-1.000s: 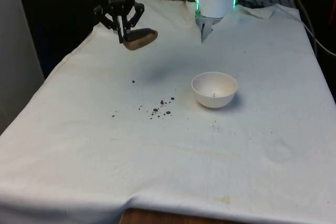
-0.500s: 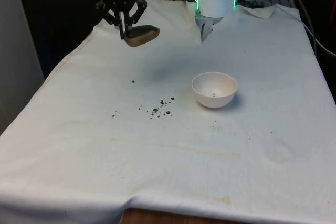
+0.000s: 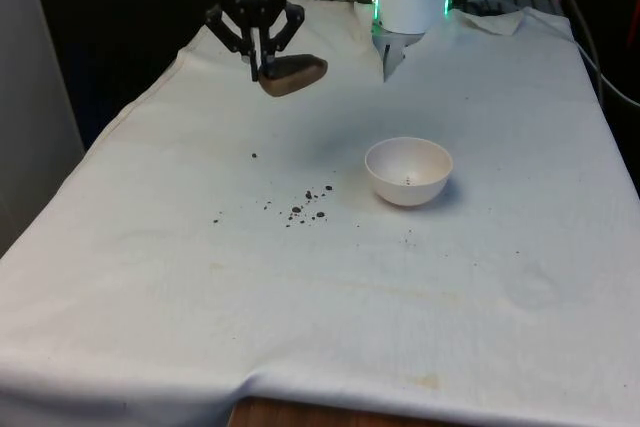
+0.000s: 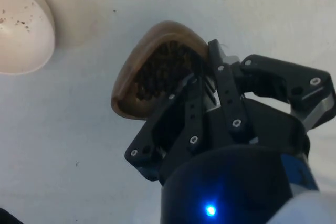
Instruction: Pour the coffee beans from the cup into the bowl.
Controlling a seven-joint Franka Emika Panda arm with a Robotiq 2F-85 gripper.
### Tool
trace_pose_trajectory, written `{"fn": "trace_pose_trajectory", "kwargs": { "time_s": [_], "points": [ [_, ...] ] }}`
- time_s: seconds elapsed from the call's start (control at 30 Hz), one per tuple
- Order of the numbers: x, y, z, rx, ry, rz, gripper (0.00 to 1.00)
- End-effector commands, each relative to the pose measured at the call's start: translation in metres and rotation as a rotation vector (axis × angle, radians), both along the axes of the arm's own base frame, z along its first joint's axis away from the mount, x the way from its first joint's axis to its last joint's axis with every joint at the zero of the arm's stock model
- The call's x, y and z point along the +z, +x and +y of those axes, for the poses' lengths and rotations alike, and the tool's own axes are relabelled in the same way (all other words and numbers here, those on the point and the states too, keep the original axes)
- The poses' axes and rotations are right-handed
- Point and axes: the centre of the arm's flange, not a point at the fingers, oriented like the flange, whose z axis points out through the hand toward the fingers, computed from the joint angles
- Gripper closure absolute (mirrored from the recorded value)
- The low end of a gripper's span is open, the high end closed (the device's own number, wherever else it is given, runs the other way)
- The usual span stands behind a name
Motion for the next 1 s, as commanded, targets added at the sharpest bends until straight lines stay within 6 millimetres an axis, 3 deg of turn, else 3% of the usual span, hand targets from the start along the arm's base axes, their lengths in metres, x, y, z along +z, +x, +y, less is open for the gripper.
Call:
{"fn": "trace_pose_trajectory", "kwargs": {
  "time_s": [0.0,0.33,0.97],
  "points": [
    [0.001,0.002,0.004,-0.004,-0.011,-0.006,1.00],
    [-0.003,0.014,0.032,-0.019,-0.010,-0.013,1.00],
    [-0.003,0.023,0.058,-0.044,-0.036,-0.024,1.00]
  ]
}}
